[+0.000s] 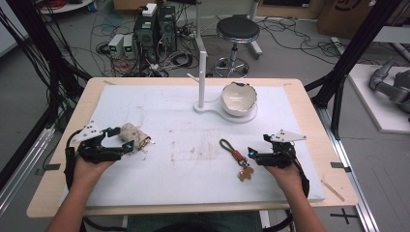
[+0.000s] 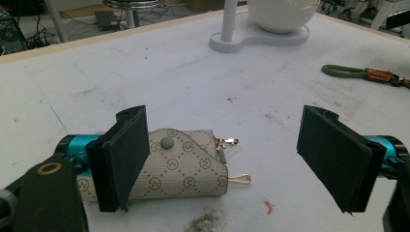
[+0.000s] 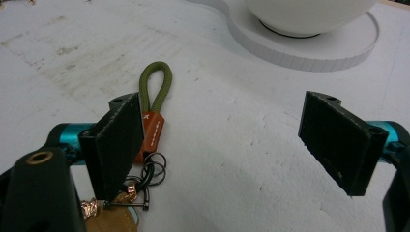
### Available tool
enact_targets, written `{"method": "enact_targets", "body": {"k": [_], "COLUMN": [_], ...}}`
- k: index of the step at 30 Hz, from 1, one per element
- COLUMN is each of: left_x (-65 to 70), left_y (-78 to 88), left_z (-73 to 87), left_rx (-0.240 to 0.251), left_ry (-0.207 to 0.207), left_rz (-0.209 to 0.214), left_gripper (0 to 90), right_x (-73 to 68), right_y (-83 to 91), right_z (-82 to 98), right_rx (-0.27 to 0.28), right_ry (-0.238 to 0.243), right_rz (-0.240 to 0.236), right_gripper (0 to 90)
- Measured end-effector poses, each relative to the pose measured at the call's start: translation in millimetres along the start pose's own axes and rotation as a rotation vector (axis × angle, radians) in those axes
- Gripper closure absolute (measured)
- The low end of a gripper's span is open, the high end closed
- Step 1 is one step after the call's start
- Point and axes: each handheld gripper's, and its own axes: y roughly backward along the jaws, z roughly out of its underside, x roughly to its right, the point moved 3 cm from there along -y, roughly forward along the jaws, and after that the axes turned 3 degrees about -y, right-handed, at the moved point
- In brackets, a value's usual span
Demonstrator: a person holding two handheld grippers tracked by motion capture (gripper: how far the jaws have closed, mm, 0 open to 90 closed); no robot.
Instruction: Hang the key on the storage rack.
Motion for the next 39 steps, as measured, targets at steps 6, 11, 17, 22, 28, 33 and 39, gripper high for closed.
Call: {"method": "enact_targets", "body": {"k": [6, 11, 17, 22, 28, 33, 39], "left_x": [0.5, 0.5, 1.3, 1.2, 1.7, 1.9, 2.4], "left_y": [0.2, 0.5, -0.5, -0.7, -0.6, -1.8, -1.7], "left_z": [0.1, 0.1, 0.2, 0.7, 0.4, 0.5, 0.5], "left_rx": [-0.004, -0.004, -0.005, -0.008, -0.01, -0.012, -0.013], "left_ry": [-0.004, -0.003, -0.005, -0.005, -0.007, -0.01, -0.011], "left_rz": [0.0, -0.001, 0.0, -0.001, 0.001, 0.007, 0.005], "left_gripper": [19.0, 19.0, 19.0, 19.0, 19.0, 19.0, 19.0], "right_x": [-3.7, -6.3, -11.5, -19.2, -27.2, -34.5, -42.9], "right_y": [-2.2, -3.1, -7.2, -13.6, -23.7, -31.8, -40.2], "right_z": [-0.8, -1.3, -1.2, -1.5, 0.2, 0.2, 1.7], "right_rx": [-0.01, -0.019, -0.035, -0.067, -0.134, -0.173, -0.224], "right_ry": [0.024, 0.034, 0.046, 0.079, 0.093, 0.111, 0.133], "right_rz": [-0.005, -0.008, -0.02, -0.028, -0.043, -0.044, -0.05], "right_gripper": [16.6, 16.7, 16.7, 16.7, 16.7, 18.5, 27.1]}}
